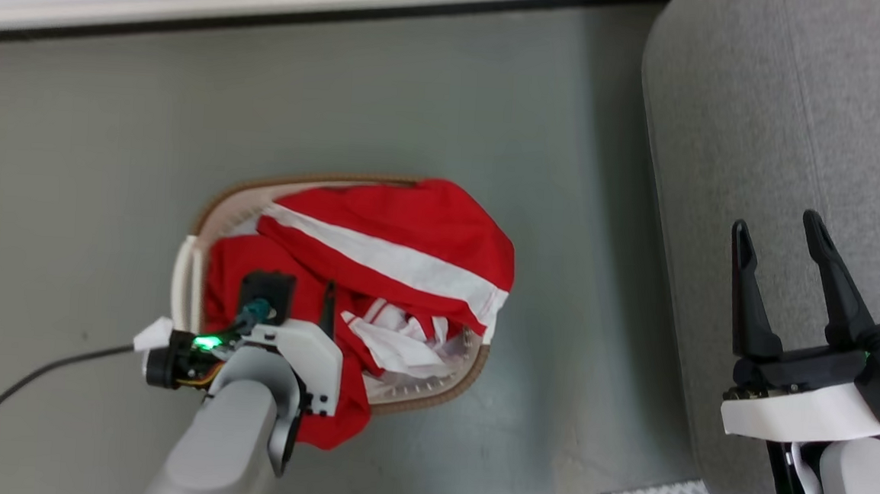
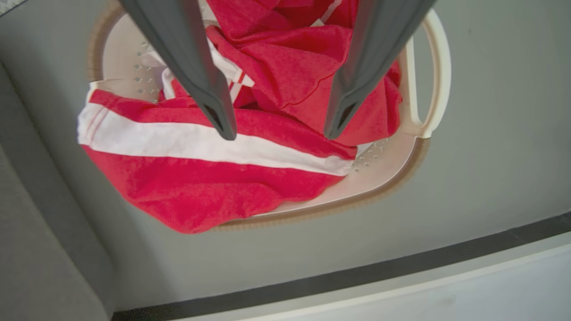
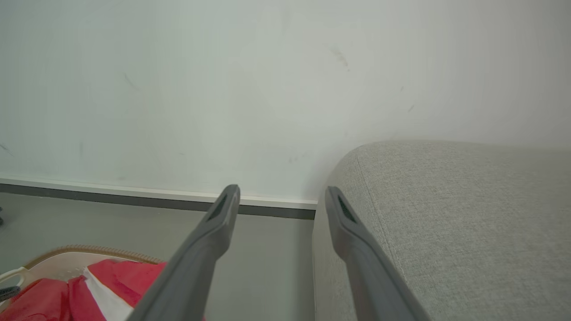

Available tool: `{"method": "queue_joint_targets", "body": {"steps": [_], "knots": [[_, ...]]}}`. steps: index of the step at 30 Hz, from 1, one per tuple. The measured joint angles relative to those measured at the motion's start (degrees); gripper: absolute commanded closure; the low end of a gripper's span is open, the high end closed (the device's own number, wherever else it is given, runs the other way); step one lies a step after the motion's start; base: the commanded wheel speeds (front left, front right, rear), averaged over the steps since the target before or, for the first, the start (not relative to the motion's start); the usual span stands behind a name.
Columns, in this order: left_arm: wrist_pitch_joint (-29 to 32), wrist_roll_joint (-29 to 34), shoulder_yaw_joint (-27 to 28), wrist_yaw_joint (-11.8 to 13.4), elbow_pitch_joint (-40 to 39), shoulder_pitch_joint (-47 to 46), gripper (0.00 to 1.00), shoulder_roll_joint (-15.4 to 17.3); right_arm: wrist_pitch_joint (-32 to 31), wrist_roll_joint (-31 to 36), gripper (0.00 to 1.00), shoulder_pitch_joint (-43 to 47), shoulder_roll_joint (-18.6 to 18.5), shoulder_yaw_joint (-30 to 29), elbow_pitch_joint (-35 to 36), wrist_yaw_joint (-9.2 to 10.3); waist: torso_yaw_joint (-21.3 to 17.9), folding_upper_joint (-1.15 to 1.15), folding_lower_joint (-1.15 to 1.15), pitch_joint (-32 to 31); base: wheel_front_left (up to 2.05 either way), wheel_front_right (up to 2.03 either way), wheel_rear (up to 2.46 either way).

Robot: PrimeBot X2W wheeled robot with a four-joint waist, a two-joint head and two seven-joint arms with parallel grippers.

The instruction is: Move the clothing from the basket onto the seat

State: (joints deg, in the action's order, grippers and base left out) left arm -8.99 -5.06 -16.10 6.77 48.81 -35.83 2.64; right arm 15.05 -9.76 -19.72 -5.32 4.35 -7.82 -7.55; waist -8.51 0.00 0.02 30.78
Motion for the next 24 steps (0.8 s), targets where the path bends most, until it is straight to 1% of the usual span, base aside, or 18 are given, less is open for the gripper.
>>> {"method": "queue_joint_targets", "body": {"steps": [1,8,14,20,24], "knots": [[0.7,0.0,0.2,1.1,1.8,-1.4,0.0,0.0,0.0,-0.3,0.0,-0.4,0.2,0.1,0.3,0.0,-0.4,0.0,0.0,1.0,0.0,0.0,0.0],[2.4,-0.2,-0.1,6.1,11.1,-8.5,0.0,0.0,0.0,-1.0,0.0,-2.3,1.1,0.3,0.8,0.0,-3.3,0.0,0.0,6.1,0.0,0.0,0.0],[3.2,-0.1,-0.2,8.6,16.8,-12.1,0.0,0.5,0.0,-1.3,0.0,-2.5,1.5,0.3,1.0,0.0,-4.8,0.0,-0.01,8.4,0.0,0.0,0.0],[5.0,-0.1,-0.5,8.7,21.0,-14.4,0.0,1.3,0.0,-1.5,0.0,-3.5,1.8,0.5,1.4,0.0,-5.3,0.0,-0.01,10.1,0.0,0.0,0.0],[6.0,-0.2,-0.6,9.4,22.3,-15.7,0.0,2.1,0.0,-1.9,0.0,-4.0,1.9,0.6,1.9,0.0,-5.8,0.0,-0.01,11.9,0.0,0.0,0.0]]}}
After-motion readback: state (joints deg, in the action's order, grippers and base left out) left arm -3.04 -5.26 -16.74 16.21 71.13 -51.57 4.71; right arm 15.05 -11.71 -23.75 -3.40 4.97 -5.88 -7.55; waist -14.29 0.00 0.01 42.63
